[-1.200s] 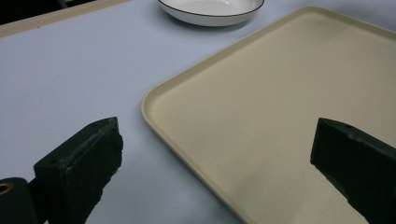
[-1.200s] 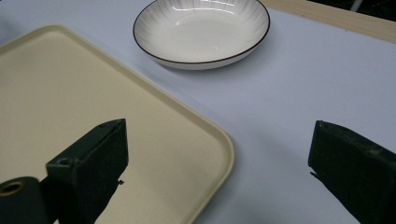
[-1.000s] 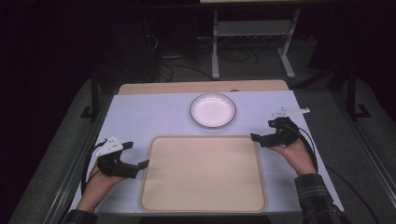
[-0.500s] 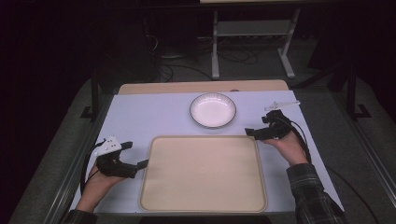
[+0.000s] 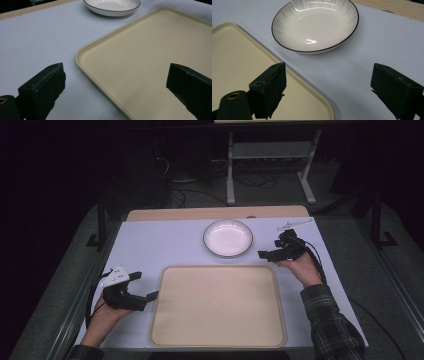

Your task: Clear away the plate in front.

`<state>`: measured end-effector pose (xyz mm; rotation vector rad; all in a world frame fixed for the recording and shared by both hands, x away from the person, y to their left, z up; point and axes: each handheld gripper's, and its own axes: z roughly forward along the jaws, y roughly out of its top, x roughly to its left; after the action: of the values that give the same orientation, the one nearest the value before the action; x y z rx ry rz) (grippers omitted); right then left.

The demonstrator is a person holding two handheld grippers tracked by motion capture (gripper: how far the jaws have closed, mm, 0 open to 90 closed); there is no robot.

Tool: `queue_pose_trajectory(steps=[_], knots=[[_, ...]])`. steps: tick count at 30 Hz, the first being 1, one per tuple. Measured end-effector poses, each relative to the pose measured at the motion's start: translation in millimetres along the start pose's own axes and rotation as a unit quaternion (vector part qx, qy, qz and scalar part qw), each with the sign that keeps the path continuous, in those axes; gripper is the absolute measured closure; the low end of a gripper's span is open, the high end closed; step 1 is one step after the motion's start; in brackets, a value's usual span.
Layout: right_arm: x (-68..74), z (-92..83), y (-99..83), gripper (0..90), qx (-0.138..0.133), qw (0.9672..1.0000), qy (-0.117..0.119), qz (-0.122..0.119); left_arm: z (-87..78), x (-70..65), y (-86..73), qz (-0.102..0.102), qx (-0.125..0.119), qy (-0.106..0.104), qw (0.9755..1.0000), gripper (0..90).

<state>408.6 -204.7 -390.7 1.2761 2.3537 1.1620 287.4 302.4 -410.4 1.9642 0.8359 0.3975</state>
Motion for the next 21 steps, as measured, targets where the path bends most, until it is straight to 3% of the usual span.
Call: queue_pose_trajectory(steps=[21], knots=[[-8.1, 28.4, 33.0, 15.9, 0.031, 0.9994, 0.002, 0.016, -0.1, 1.2, 0.1, -0.001, -0.003, 0.000, 1.0000, 1.5]])
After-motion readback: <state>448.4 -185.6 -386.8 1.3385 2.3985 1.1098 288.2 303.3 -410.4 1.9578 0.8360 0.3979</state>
